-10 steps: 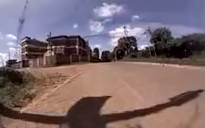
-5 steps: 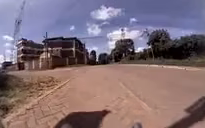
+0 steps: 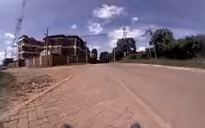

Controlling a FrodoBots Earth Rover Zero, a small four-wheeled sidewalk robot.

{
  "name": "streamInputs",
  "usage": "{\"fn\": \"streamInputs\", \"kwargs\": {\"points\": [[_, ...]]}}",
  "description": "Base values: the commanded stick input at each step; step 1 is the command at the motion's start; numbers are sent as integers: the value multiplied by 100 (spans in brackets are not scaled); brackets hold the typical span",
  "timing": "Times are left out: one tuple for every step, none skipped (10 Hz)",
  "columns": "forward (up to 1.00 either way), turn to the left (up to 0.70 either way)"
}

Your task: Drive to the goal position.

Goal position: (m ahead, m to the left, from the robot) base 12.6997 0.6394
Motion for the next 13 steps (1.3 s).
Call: {"fn": "streamInputs", "kwargs": {"points": [[100,0],[100,0],[100,0],[100,0],[100,0],[100,0],[100,0],[100,0],[100,0],[100,0],[100,0],[100,0],[100,0]]}}
